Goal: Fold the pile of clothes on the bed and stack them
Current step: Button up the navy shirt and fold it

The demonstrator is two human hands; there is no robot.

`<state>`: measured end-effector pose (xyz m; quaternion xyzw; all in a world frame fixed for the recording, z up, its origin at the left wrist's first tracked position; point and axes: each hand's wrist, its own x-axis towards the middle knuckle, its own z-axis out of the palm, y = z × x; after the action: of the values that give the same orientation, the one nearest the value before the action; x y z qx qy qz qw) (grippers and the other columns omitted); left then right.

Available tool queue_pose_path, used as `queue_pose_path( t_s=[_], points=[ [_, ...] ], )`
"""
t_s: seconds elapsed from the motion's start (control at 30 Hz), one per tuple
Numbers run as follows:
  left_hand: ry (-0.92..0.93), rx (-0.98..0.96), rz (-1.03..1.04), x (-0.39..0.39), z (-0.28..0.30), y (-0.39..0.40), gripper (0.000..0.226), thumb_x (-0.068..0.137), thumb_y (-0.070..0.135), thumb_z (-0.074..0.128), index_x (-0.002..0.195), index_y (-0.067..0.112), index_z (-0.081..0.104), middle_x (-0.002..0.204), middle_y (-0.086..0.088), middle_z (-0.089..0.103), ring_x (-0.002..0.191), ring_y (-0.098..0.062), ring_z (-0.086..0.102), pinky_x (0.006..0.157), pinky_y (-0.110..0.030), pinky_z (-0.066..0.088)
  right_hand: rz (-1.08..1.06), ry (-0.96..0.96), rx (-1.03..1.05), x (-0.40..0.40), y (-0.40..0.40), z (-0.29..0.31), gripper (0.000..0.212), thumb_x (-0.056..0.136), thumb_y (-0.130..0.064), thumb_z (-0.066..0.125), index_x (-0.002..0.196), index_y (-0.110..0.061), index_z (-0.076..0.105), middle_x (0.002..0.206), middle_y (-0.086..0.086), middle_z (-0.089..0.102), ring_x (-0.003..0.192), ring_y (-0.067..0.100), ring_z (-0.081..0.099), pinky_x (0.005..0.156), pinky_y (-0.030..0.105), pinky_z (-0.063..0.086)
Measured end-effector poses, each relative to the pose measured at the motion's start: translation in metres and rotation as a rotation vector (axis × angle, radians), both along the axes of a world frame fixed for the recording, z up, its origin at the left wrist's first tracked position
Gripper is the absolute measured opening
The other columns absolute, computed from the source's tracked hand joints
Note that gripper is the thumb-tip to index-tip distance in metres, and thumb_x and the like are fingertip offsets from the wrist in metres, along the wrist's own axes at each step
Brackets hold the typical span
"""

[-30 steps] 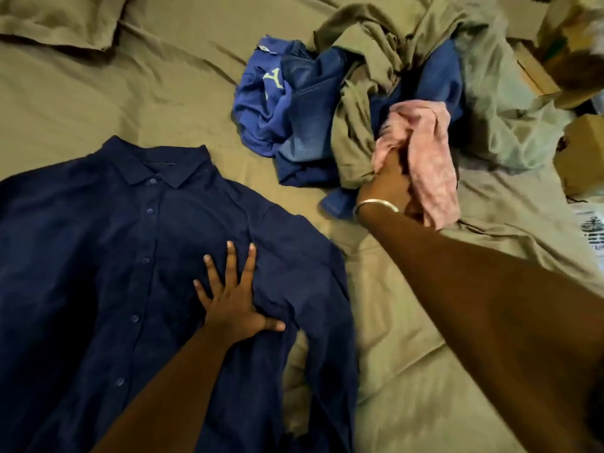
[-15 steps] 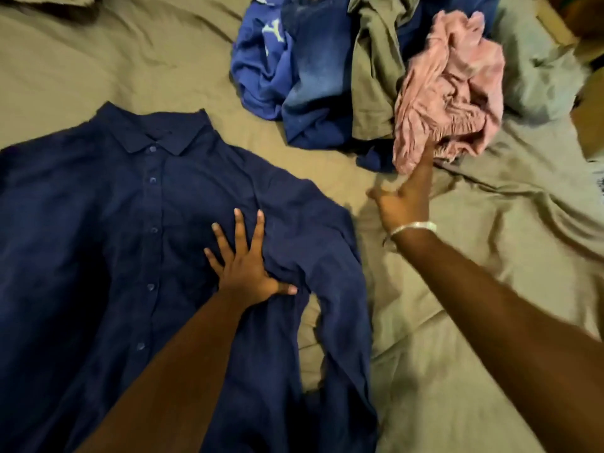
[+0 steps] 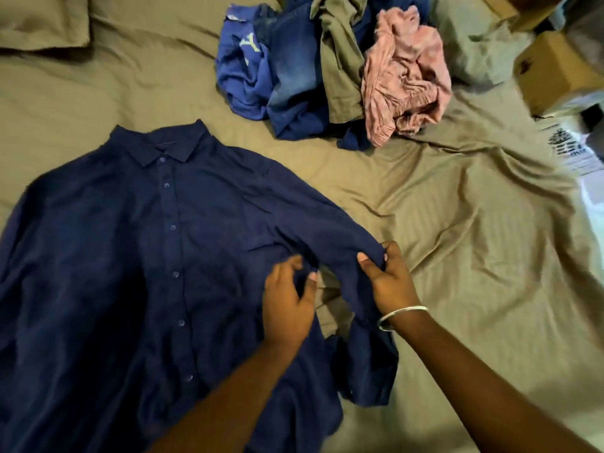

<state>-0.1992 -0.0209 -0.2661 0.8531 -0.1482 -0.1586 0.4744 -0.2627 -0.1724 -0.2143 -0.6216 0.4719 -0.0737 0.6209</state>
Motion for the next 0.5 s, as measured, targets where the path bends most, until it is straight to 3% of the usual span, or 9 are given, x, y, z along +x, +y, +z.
queue_pose_path(
  t_s=[0.03,0.1,0.17,0.23,0.3,0.33,0.37,0.4,0.5],
  points=[
    [0.213,-0.093,-0.033,-0.019,0.012,-0.003,0.030,0.085,0.056,0.055,0.108,0.038,0.063,0.108,0.001,0.067,0.102,-0.018,0.063,0.091,-0.047,0.051,-0.017,0.004,0.034,-0.001,0.001,0.011,0.012,0.094,-0.013,0.064,0.095,-0.015,0.052,0.084,0.006,0.065,0.079,0.022,0.064,0.074,0.037,0.054],
    [0.621,-0.179,-0.167,-0.052,0.034,-0.013,0.039,0.074,0.066,0.057,0.091,0.032,0.065,0.095,0.005,0.070,0.090,-0.012,0.066,0.090,-0.040,0.052,-0.105,-0.006,0.137,-0.006,0.001,0.033,0.016,0.092,-0.013,0.065,0.104,-0.017,0.056,0.085,0.005,0.067,0.072,0.016,0.066,0.062,0.027,0.054],
    [0.852,-0.303,-0.193,-0.079,0.047,-0.025,0.043,0.076,0.057,0.068,0.099,0.021,0.069,0.101,0.003,0.073,0.097,-0.011,0.068,0.094,-0.031,0.051,-0.159,-0.012,0.220,-0.015,-0.001,0.046,0.023,0.093,-0.008,0.061,0.113,-0.018,0.059,0.085,0.005,0.068,0.071,0.016,0.066,0.055,0.023,0.051],
    [1.072,-0.474,-0.060,-0.099,0.062,-0.036,0.040,0.078,0.034,0.078,0.107,0.008,0.070,0.100,0.002,0.075,0.098,-0.009,0.070,0.092,-0.025,0.052,-0.157,-0.066,0.306,-0.027,-0.006,0.054,0.033,0.093,0.005,0.050,0.117,-0.017,0.058,0.077,0.006,0.070,0.071,0.019,0.066,0.056,0.024,0.051],
    [1.233,-0.529,0.013,-0.116,0.073,-0.050,0.018,0.086,0.009,0.067,0.103,0.002,0.071,0.082,0.006,0.076,0.082,-0.005,0.071,0.080,-0.020,0.053,-0.115,-0.090,0.369,-0.043,-0.017,0.056,0.039,0.091,0.012,0.044,0.118,-0.013,0.057,0.084,0.009,0.073,0.077,0.019,0.068,0.064,0.024,0.055],
    [1.297,-0.509,0.027,-0.122,0.078,-0.057,0.016,0.092,0.001,0.056,0.093,0.002,0.073,0.074,0.006,0.074,0.074,-0.005,0.070,0.073,-0.018,0.052,-0.074,-0.051,0.351,-0.053,-0.022,0.057,0.038,0.092,0.012,0.045,0.119,-0.012,0.058,0.091,0.010,0.073,0.082,0.018,0.069,0.070,0.024,0.054],
    [1.355,-0.499,0.024,-0.125,0.079,-0.063,0.030,0.097,0.001,0.049,0.082,0.005,0.075,0.070,0.003,0.073,0.072,-0.009,0.069,0.070,-0.019,0.052,-0.016,0.008,0.295,-0.061,-0.029,0.059,0.035,0.091,0.009,0.050,0.118,-0.010,0.059,0.098,0.010,0.073,0.087,0.017,0.068,0.072,0.022,0.052],
    [1.421,-0.489,0.056,-0.126,0.082,-0.068,0.035,0.099,0.007,0.048,0.079,0.007,0.076,0.074,-0.003,0.073,0.074,-0.014,0.069,0.071,-0.023,0.054,0.028,0.060,0.261,-0.071,-0.035,0.059,0.031,0.091,0.006,0.055,0.117,-0.010,0.062,0.102,0.009,0.072,0.090,0.015,0.067,0.071,0.019,0.050],
    [1.449,-0.478,0.245,-0.133,0.094,-0.093,0.025,0.098,0.019,0.051,0.108,0.002,0.067,0.104,-0.021,0.069,0.097,-0.032,0.067,0.087,-0.040,0.054,0.116,0.144,0.325,-0.115,-0.056,0.054,0.023,0.083,-0.012,0.071,0.106,-0.007,0.068,0.096,0.013,0.072,0.091,0.023,0.067,0.072,0.025,0.052]
  ],
)
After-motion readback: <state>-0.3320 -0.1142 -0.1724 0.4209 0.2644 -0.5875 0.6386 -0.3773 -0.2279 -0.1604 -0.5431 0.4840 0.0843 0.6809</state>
